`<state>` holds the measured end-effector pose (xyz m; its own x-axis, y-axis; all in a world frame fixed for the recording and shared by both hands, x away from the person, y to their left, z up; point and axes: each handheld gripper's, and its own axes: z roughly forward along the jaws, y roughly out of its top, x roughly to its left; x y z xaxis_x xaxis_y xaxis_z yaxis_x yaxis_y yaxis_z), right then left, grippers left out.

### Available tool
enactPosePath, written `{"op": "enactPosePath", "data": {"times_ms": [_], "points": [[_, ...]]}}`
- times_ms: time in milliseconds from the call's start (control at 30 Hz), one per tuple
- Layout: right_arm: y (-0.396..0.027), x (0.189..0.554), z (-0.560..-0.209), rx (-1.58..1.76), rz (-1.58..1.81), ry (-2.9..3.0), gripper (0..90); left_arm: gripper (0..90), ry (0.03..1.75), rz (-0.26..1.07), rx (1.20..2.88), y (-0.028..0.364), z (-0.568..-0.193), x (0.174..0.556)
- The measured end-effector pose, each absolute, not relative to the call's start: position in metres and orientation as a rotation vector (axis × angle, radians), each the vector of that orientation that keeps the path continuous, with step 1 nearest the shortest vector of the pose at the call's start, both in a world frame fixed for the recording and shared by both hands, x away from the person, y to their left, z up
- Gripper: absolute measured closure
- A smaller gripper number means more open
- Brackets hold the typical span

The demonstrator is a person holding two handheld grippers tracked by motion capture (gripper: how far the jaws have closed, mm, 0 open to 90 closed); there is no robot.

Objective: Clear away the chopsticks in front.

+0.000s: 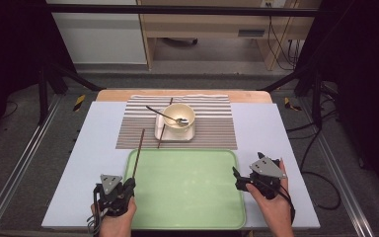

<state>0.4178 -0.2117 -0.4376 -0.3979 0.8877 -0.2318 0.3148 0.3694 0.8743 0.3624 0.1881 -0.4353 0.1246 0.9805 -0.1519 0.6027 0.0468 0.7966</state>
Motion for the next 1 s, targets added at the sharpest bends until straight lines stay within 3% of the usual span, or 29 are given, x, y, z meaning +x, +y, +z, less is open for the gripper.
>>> {"op": "enactPosePath", "data": {"times_ms": [1000], "points": [[-0.205, 0.419, -0.44, 1.016, 0.976, 1.945, 6.7, 85.5, 1.657, 0.591, 1.628, 0.205, -0.459, 0.342]]}}
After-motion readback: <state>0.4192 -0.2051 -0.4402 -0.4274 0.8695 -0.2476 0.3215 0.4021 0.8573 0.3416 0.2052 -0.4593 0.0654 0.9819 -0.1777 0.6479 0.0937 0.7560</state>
